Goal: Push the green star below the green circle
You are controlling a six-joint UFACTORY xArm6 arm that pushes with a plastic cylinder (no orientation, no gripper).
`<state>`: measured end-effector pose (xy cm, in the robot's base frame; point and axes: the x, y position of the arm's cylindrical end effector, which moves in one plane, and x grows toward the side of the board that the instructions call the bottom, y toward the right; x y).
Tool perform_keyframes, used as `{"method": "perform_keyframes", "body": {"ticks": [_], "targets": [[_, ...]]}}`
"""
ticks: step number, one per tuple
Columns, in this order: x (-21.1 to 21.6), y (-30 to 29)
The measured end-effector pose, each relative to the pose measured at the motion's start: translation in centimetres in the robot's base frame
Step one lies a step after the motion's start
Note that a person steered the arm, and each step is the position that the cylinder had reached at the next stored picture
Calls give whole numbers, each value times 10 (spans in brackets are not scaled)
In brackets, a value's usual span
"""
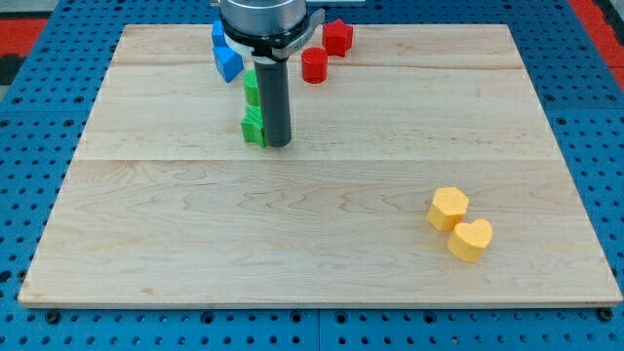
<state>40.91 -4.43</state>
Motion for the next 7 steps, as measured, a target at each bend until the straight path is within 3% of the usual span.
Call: {"method": "perform_keyframes", "body": {"ticks": [1, 2, 3, 4, 5, 6, 7], "targets": [[-8, 8], [-6, 111], [31, 208], [106, 260], [132, 217], [118, 151], [90, 163]]}}
